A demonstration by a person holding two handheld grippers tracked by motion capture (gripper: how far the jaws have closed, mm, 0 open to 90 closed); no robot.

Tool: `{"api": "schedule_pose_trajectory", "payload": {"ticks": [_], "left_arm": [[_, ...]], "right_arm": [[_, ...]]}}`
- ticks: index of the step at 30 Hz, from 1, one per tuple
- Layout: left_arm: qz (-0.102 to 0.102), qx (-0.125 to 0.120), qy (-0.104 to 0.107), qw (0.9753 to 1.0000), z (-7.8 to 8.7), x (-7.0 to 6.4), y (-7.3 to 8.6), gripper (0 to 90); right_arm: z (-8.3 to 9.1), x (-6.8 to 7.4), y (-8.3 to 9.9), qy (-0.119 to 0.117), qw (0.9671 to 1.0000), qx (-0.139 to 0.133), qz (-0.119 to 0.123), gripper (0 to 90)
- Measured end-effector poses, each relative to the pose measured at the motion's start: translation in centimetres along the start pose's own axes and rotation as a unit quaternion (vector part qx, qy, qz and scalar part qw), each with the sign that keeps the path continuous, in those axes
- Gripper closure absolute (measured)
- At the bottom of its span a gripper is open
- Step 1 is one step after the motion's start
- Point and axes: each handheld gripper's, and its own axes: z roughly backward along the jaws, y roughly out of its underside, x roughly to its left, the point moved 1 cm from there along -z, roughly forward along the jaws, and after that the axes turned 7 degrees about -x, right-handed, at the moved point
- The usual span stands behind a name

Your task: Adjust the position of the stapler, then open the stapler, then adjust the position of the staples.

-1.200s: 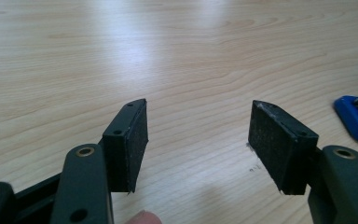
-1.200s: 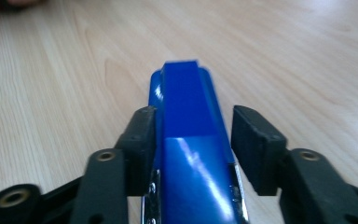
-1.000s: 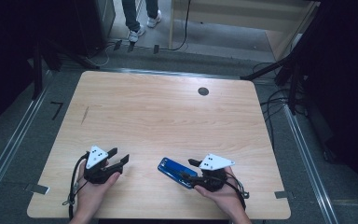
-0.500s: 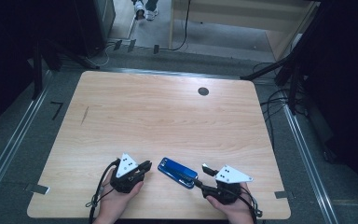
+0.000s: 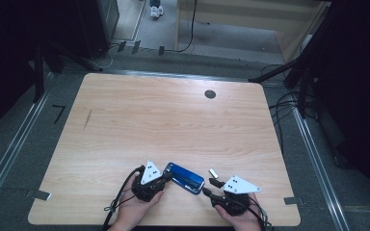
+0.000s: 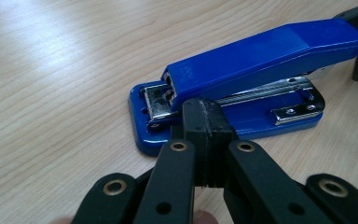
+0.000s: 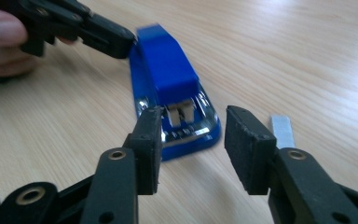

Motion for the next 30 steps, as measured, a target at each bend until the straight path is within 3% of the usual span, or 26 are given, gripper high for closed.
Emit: {"api": "schedule_pose_trajectory", "payload": {"ticks": [6,7,11,16,24,30], "left_arm": [[-0.007,0.015,0.012,0.9998,-0.6,-0.5,-0.2,90.0],[-0.013,0.014,0.013,0.9997,-0.8,-0.7,-0.2,90.0],[-0.018,0.014,0.013,0.9996,-0.8,-0.8,-0.3,90.0],[-0.018,0.015,0.014,0.9996,-0.8,-0.8,-0.3,90.0],[-0.032,0.015,0.006,0.9994,-0.8,-1.0,-0.2,90.0],[-0.026,0.015,0.011,0.9995,-0.8,-0.9,-0.2,90.0]], "right_arm": [[0.3,-0.5,0.1,0.011,0.9994,-0.011,-0.031,78.7],[0.1,-0.3,0.0,0.011,0.9994,-0.006,-0.032,84.2],[-0.5,0.2,0.0,0.006,0.9997,0.003,-0.025,89.1],[-1.0,0.8,0.0,0.014,0.9997,0.011,-0.016,90.0],[-0.9,0.9,-0.2,0.008,0.9998,0.009,-0.018,90.0],[-0.9,0.9,-0.3,0.007,0.9997,0.008,-0.023,90.0]]}}
